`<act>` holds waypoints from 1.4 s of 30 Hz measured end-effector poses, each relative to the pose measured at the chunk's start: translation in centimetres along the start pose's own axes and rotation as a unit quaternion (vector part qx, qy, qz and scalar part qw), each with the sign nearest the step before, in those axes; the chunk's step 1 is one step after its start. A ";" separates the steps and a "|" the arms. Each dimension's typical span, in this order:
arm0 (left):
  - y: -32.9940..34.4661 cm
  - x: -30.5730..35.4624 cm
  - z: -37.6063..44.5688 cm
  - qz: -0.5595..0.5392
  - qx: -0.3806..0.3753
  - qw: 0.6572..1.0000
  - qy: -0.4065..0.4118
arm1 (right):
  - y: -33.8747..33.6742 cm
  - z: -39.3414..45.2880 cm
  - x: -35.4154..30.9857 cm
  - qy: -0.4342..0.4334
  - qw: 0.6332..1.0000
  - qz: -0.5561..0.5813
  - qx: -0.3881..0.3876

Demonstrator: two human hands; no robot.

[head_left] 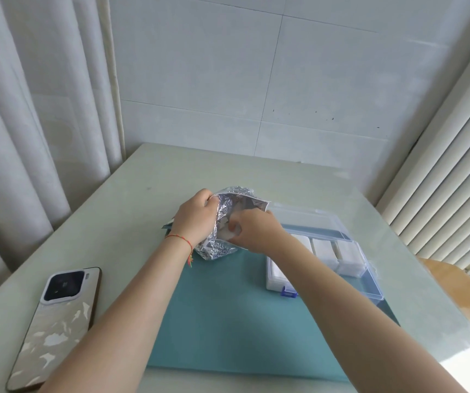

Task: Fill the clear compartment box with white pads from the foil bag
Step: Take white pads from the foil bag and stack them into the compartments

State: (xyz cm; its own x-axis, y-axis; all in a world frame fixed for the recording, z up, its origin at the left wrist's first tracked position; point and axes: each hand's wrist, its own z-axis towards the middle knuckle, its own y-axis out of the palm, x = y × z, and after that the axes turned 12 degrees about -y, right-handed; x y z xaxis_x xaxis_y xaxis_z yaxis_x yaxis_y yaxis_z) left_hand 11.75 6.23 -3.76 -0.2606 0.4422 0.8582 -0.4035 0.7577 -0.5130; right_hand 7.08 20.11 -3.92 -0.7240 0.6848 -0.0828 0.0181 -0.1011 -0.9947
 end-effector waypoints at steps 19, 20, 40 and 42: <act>-0.3 0.1 -0.2 0.000 -0.006 1.000 -0.001 | 0.4 0.1 0.2 -0.018 0.999 -0.023 0.020; -0.3 0.1 -0.3 0.000 -0.006 1.000 -0.002 | -0.2 -0.1 0.3 -0.010 0.999 0.010 0.029; -0.5 4.8 -4.6 -0.231 -0.157 0.960 -0.006 | -6.4 -6.3 3.7 0.062 0.755 0.614 0.223; 0.5 5.4 -5.1 -0.258 -0.211 0.943 -0.012 | -6.4 -6.9 4.0 0.060 0.724 0.650 0.225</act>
State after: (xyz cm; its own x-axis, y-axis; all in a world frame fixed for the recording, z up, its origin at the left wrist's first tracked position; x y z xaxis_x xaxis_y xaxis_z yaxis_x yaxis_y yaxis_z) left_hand 14.62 11.44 0.71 -0.1475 -0.0456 0.9880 -0.0987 0.9946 0.0312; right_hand 8.79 28.50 1.73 -0.2319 -0.1449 -0.9619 0.3846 -0.9219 0.0461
